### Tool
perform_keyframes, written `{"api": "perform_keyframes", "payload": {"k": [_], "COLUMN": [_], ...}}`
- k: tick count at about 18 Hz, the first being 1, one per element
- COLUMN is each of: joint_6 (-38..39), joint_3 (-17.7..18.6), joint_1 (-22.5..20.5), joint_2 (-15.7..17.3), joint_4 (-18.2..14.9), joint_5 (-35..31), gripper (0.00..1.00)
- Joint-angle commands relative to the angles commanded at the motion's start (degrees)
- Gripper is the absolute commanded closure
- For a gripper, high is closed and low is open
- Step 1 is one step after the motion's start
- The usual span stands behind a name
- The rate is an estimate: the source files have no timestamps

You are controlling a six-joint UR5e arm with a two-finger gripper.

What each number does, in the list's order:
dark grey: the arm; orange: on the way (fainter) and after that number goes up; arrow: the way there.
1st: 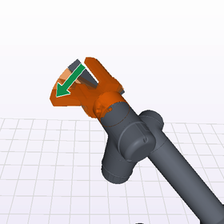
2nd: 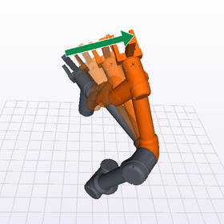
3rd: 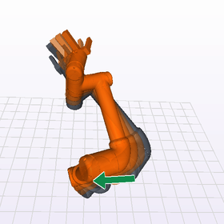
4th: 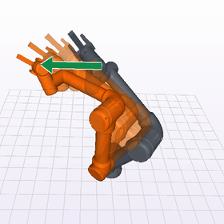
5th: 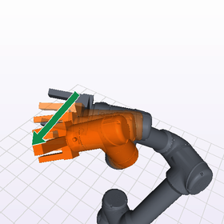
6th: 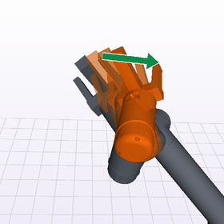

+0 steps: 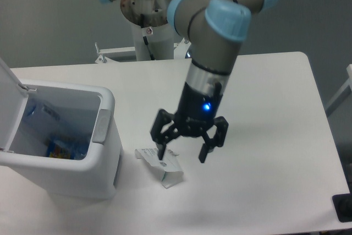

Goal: Place the trash in the trash can
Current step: 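Move the gripper to the crumpled white paper and lower onto it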

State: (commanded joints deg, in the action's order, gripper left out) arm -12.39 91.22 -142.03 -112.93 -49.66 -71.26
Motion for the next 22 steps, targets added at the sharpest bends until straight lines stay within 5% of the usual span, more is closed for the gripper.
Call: {"api": "perform_keyframes", "payload": {"k": [3,9,14,22], "joint_6": [0.3,1.1,1.4,2.1], "joint_3": [-1.1,-0.3,-0.3,-0.6], "joint_1": [1.8,6.1,8.7,10.2], "joint_2": [-3.8,-6.2,-7.5,-8.7], "joint_4": [-0.4,-0.7,-5.4,-9.1], "joint_5": [-3.6,-9.0,-11.4,-15.0], "gripper": [0.00,0.00,0.00,0.48]}}
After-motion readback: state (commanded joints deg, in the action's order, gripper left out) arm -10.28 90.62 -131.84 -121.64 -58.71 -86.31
